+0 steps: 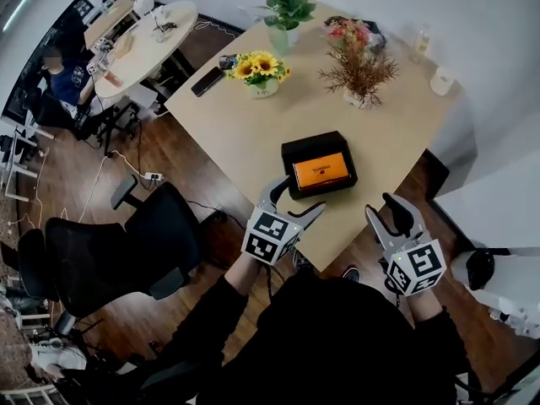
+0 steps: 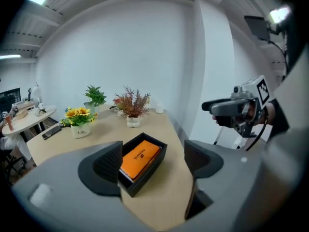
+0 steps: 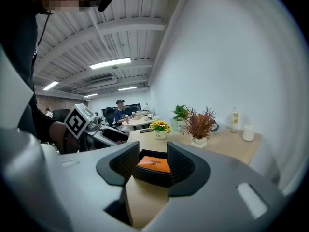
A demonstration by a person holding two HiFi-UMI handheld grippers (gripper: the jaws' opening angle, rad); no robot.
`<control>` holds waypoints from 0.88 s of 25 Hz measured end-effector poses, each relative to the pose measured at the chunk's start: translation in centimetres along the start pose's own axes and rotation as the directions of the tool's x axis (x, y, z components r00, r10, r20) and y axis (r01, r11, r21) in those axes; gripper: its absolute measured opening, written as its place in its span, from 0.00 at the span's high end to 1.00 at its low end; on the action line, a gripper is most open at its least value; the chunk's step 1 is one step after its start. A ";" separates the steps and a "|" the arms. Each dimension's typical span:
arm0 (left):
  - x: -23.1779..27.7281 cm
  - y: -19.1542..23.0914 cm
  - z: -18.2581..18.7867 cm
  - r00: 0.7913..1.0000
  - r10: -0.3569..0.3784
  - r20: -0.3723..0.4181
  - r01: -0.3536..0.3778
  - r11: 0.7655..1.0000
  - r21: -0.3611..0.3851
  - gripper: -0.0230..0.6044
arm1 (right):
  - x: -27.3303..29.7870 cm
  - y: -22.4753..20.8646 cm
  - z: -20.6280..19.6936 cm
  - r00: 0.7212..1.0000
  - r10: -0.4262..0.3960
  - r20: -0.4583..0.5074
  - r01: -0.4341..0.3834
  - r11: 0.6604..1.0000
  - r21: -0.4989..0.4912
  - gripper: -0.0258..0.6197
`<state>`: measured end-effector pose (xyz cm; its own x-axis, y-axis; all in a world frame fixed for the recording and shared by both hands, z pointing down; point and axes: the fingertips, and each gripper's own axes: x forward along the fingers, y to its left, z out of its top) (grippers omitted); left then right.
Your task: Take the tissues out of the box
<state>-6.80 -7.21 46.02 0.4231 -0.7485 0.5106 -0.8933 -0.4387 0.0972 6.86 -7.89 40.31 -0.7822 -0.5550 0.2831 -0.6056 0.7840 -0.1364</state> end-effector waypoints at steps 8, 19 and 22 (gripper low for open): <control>9.5 4.8 -4.4 0.940 -0.170 -0.295 0.205 0.975 0.090 0.35 | 0.1 -1.2 -0.2 0.984 -0.175 -0.042 0.176 0.984 0.031 0.69; 14.7 5.2 -7.5 0.834 -0.165 -0.526 0.304 0.933 0.191 0.46 | 6.4 1.2 -0.1 0.989 -0.136 -0.066 0.136 0.991 -0.003 0.71; 15.0 5.2 -7.9 0.818 -0.150 -0.556 0.307 0.931 0.200 0.46 | 7.1 1.5 -1.0 0.988 -0.131 -0.086 0.131 0.991 0.001 0.71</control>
<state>-6.23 -16.83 60.92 0.3960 -0.2697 0.8777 -0.6714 -0.7372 0.0764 0.53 -10.38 43.05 -0.6809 -0.6264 0.3795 -0.7031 0.7042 -0.0990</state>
